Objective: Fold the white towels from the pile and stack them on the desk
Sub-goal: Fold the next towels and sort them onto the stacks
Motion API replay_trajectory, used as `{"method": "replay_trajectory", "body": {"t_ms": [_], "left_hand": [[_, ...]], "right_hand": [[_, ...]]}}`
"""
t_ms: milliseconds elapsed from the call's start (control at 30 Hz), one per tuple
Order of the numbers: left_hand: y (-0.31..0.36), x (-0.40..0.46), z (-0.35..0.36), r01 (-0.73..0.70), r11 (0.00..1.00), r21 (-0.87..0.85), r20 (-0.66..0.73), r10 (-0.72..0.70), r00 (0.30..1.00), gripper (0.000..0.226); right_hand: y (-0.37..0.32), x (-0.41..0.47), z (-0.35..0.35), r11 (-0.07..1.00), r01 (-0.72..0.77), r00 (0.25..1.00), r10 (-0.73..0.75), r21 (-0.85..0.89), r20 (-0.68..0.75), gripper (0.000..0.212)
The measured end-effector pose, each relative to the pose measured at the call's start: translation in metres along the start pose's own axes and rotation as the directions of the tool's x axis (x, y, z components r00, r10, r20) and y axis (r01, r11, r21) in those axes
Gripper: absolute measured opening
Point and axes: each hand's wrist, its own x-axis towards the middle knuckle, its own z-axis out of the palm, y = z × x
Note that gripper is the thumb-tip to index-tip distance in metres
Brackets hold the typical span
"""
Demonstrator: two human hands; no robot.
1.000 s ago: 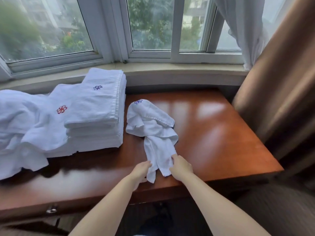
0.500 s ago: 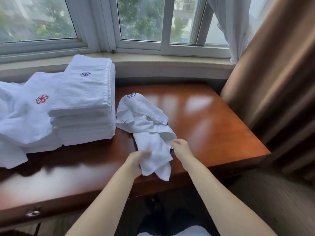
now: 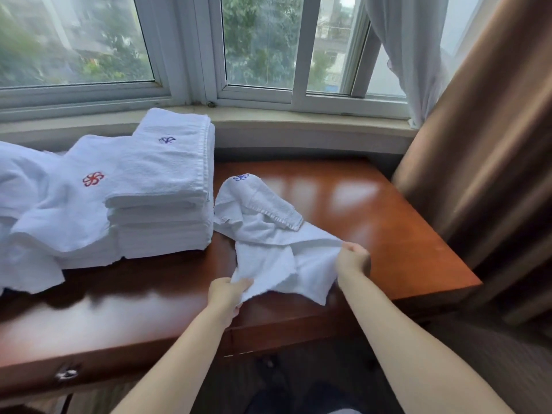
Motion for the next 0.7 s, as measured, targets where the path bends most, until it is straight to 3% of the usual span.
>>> {"method": "replay_trajectory", "body": {"t_ms": [67,133,200,267,333,367,400,467,533,567,633,700], "left_hand": [[-0.003,0.003,-0.009,-0.106,0.984,0.146,-0.154,0.128,0.980,0.018],[-0.008,0.004,-0.015,-0.159,0.938,0.308,-0.201,0.228,0.953,0.015],[-0.011,0.000,-0.014,-0.168,0.898,0.407,-0.095,0.224,0.970,0.012],[-0.015,-0.002,-0.006,-0.200,0.875,0.441,0.055,0.196,0.979,0.036],[-0.013,-0.006,0.003,-0.284,0.891,0.355,0.107,0.263,0.959,0.066],[-0.013,-0.008,0.006,-0.343,0.887,0.311,0.104,0.327,0.939,0.070],[-0.013,-0.009,0.008,-0.406,0.862,0.303,0.103,0.394,0.913,0.066],[-0.012,-0.012,0.008,-0.468,0.749,0.469,0.128,0.466,0.875,0.047],[-0.009,-0.015,0.006,-0.394,0.571,0.720,0.153,0.423,0.893,0.033],[-0.003,-0.017,0.004,-0.328,0.511,0.795,0.163,0.342,0.926,0.031],[0.015,-0.028,0.005,-0.217,0.399,0.891,0.205,0.074,0.976,0.034],[0.031,-0.031,0.009,-0.221,0.320,0.921,0.267,-0.106,0.958,0.042]], "right_hand": [[-0.009,0.017,-0.020,0.997,0.075,0.985,-0.072,0.013,-0.157,0.032],[-0.011,0.025,-0.030,0.997,0.080,0.981,-0.080,-0.002,-0.179,0.043],[0.001,0.020,-0.028,0.970,0.092,0.995,-0.098,-0.224,-0.017,0.056],[0.022,0.006,-0.025,0.875,0.177,0.976,-0.095,-0.451,0.198,0.073],[0.039,-0.008,-0.026,0.695,0.336,0.930,-0.139,-0.636,0.340,0.077],[0.045,-0.012,-0.028,0.581,0.416,0.904,-0.178,-0.700,0.390,0.075],[0.049,-0.015,-0.029,0.492,0.478,0.876,-0.208,-0.727,0.436,0.071],[0.052,-0.018,-0.032,0.404,0.536,0.844,-0.221,-0.741,0.490,0.064],[0.051,-0.015,-0.037,0.372,0.482,0.876,-0.210,-0.793,0.434,0.054],[0.048,-0.011,-0.041,0.406,0.392,0.920,-0.193,-0.826,0.342,0.050],[0.040,-0.005,-0.046,0.502,0.185,0.980,-0.154,-0.845,0.123,0.047],[0.031,-0.006,-0.042,0.518,0.188,0.958,-0.282,-0.834,0.041,0.039]]}}
